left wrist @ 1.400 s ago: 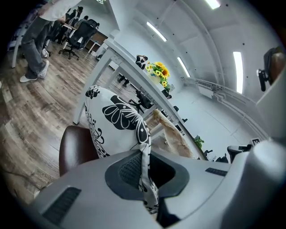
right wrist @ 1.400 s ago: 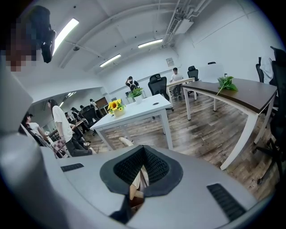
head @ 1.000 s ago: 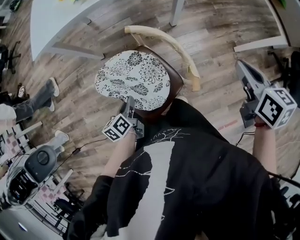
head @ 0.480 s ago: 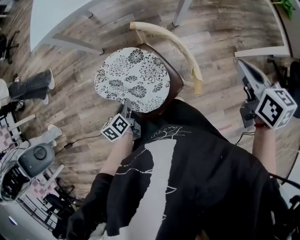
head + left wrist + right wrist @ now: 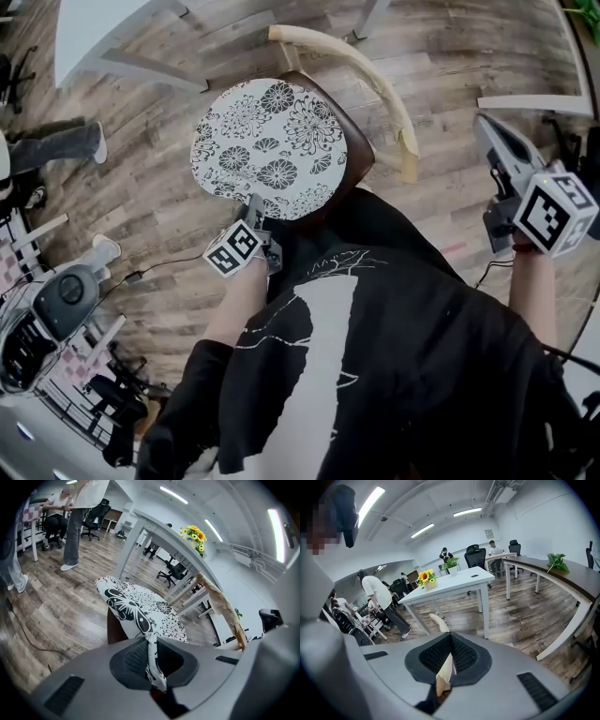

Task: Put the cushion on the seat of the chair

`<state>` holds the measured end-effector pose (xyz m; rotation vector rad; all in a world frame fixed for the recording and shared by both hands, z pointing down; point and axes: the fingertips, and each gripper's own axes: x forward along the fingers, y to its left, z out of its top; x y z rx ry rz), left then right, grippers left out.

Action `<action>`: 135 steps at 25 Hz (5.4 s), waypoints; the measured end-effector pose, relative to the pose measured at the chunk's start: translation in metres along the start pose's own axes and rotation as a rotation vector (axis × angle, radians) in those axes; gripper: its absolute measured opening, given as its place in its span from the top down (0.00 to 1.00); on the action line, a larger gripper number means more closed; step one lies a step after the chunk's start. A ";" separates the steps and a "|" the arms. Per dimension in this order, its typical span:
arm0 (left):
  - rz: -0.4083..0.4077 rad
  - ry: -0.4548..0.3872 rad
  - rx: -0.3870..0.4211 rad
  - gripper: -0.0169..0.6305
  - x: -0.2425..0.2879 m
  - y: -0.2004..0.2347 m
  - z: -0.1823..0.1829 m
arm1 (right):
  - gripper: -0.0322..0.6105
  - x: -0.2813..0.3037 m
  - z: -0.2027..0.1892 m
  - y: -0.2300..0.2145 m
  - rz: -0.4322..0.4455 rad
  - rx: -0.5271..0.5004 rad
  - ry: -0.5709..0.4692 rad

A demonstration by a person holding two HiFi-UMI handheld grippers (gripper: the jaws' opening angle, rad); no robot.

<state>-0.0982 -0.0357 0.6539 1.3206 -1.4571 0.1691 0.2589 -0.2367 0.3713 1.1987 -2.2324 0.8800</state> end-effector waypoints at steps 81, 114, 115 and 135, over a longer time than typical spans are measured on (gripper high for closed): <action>0.250 -0.127 0.100 0.80 -0.163 0.045 0.042 | 0.93 -0.005 -0.014 0.075 0.181 0.027 -0.157; -0.574 -0.534 0.551 0.95 -0.367 -0.134 0.164 | 0.93 -0.070 -0.025 0.336 0.239 -0.147 -0.308; -0.578 -0.535 0.551 0.95 -0.370 -0.131 0.164 | 0.93 -0.069 -0.027 0.340 0.235 -0.149 -0.302; -0.576 -0.539 0.592 0.95 -0.364 -0.108 0.175 | 0.93 -0.046 -0.030 0.346 0.198 -0.147 -0.293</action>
